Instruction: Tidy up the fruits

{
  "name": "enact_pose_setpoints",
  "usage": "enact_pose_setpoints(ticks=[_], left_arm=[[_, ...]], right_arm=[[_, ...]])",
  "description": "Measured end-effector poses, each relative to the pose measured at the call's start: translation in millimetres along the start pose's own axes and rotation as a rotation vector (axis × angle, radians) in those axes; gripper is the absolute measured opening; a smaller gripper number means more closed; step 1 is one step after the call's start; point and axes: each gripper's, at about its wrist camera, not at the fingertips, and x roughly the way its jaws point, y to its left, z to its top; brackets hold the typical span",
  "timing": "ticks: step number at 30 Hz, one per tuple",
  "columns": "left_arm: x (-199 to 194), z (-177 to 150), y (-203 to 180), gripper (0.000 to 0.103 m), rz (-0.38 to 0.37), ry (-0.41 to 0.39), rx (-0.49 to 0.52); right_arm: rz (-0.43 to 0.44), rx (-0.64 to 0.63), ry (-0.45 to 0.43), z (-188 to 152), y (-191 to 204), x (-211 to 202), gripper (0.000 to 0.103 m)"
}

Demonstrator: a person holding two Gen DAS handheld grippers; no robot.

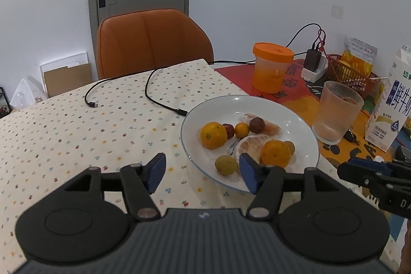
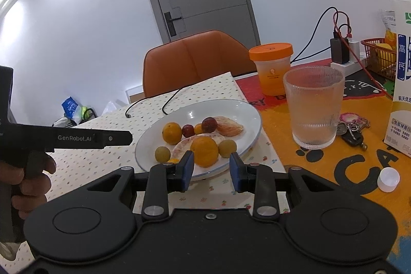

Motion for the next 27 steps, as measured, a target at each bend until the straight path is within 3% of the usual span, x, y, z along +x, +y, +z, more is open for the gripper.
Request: enact_pose_setpoints(ticks=[4, 8, 10, 12, 14, 23, 27], left_arm=[[-11.7, -1.6, -0.1, 0.069, 0.011, -0.005, 0.012], [-28.1, 0.3, 1.7, 0.081, 0.013, -0.014, 0.006], [-36.2, 0.6, 1.3, 0.084, 0.029, -0.02, 0.008], [-44.9, 0.9, 1.7, 0.087, 0.041, -0.025, 0.008], [-55.0, 0.1, 3.3, 0.09, 0.054, -0.031, 0.004], [-90.5, -12.5, 21.4, 0.093, 0.096, -0.051, -0.027], [-98.4, -24.1, 29.5, 0.093, 0.112, -0.036, -0.05]], right_arm=[[0.006, 0.011, 0.0, 1.7, 2.2, -4.6, 0.033], [0.022, 0.008, -0.001, 3.9, 7.2, -12.2, 0.046], [0.032, 0.005, 0.0, 5.5, 10.4, -16.0, 0.048], [0.038, -0.001, -0.003, 7.3, 14.0, -19.1, 0.059], [0.04, 0.01, 0.0, 9.3, 16.6, -21.5, 0.062], [0.081, -0.038, 0.007, 16.8, 36.3, -38.5, 0.085], [0.08, -0.038, 0.016, 16.7, 41.6, -42.7, 0.089]])
